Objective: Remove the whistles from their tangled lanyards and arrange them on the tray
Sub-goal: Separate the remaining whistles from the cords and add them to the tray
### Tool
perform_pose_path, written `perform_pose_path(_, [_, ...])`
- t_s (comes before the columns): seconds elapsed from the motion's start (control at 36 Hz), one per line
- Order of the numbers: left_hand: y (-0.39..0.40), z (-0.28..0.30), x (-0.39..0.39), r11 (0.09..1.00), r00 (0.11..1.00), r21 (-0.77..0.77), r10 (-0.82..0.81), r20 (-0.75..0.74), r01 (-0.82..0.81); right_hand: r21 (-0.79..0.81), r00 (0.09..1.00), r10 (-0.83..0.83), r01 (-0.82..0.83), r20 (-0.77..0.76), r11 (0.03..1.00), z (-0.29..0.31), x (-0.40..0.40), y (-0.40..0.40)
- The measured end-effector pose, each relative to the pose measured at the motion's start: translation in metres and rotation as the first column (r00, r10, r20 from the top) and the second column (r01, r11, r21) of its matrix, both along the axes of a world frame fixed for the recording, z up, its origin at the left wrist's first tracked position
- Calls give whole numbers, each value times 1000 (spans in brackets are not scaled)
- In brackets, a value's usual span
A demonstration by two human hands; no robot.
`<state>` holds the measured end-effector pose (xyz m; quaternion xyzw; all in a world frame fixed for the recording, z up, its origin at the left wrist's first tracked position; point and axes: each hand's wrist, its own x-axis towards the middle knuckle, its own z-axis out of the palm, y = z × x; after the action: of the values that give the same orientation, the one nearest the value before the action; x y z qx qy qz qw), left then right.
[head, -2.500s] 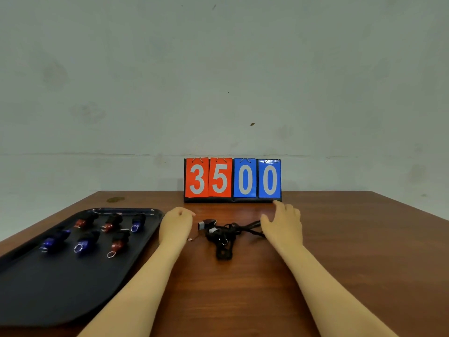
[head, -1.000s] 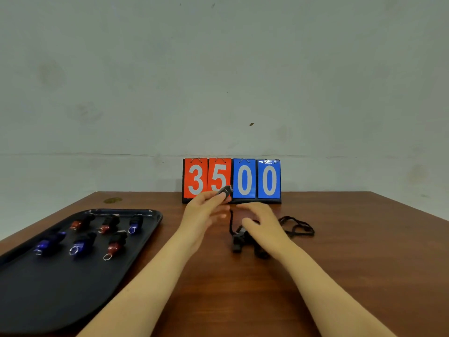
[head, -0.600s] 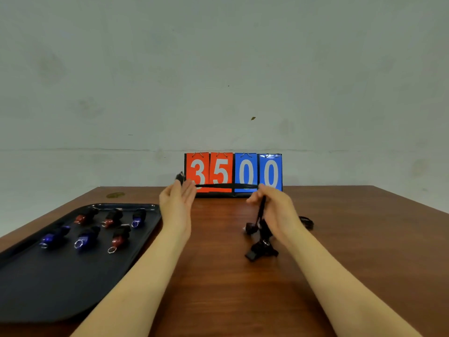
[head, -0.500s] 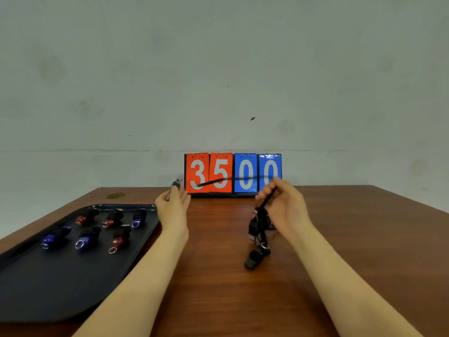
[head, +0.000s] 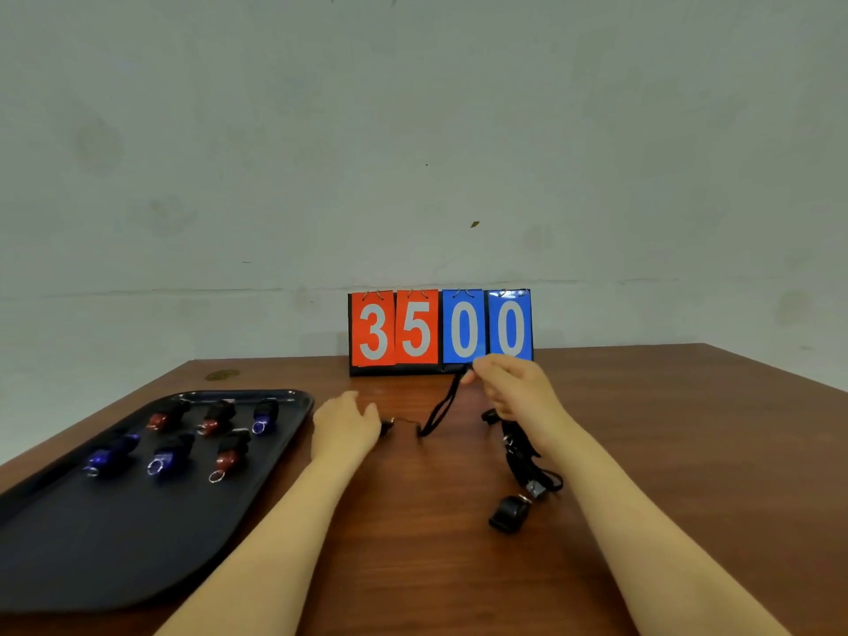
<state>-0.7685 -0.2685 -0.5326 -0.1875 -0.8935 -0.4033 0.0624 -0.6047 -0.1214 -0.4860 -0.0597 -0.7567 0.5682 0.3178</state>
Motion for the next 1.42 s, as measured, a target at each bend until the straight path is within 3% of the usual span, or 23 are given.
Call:
perform_pose_path(0.06, [4, 8, 13, 982, 989, 148, -102, -104, 117, 92, 999, 8, -11, 35, 996, -2, -1, -4])
perform_pose_path(0.11, [9, 19, 29, 935, 962, 233, -247, -116, 268, 166, 998, 7, -17, 59, 986, -5, -2, -6])
perform_pose_path(0.19, [16, 28, 57, 840, 876, 306, -481, 34, 449, 210, 999, 13, -22, 44, 977, -7, -5, -7])
perform_pose_path(0.25, [19, 29, 67, 813, 820, 307, -554, 144, 495, 220, 1000, -13, 7, 26, 976, -8, -7, -5])
perform_pose_path(0.31, [19, 26, 67, 772, 779, 341, -609, 152, 537, 219, 999, -47, 43, 13, 975, -8, -8, -2])
perform_pose_path(0.42, [16, 29, 54, 681, 818, 652, -553, 159, 333, 357, 987, -115, 68, 114, 932, -14, -9, 5])
perform_pose_path(0.53, [10, 34, 39, 387, 814, 922, -541, 212, 16, 547, 901, -180, -73, 394, 834, -25, -17, 10])
perform_pose_path(0.58, [7, 35, 36, 324, 815, 946, -539, 213, -34, 511, 875, -132, -144, 465, 847, -30, -19, 7])
perform_pose_path(0.64, [7, 35, 36, 313, 820, 948, -530, 218, -49, 491, 889, -121, -127, 442, 862, -32, -19, 5])
perform_pose_path(0.75, [7, 36, 35, 321, 815, 946, -533, 228, -55, 595, 915, -288, 67, 284, 801, -33, -22, 3])
perform_pose_path(0.81, [7, 35, 34, 323, 813, 945, -536, 227, -51, 567, 908, -327, 130, 261, 813, -34, -24, 2])
perform_pose_path(0.86, [9, 35, 34, 333, 813, 942, -536, 226, -43, 516, 891, -304, 95, 338, 852, -35, -25, 0])
perform_pose_path(0.92, [11, 34, 34, 341, 808, 939, -541, 234, -44, 561, 854, -311, 28, 417, 827, -36, -25, -3])
perform_pose_path(1.06, [13, 31, 31, 343, 800, 936, -538, 265, -79, 638, 858, -317, -17, 405, 770, -39, -29, -6])
perform_pose_path(1.19, [11, 29, 26, 320, 817, 939, -504, 280, -124, 503, 905, -272, 78, 326, 861, -38, -30, -3])
perform_pose_path(1.42, [2, 32, 25, 127, 737, 965, -625, 257, -230, 192, 955, -193, 151, 226, 970, -30, -26, -1])
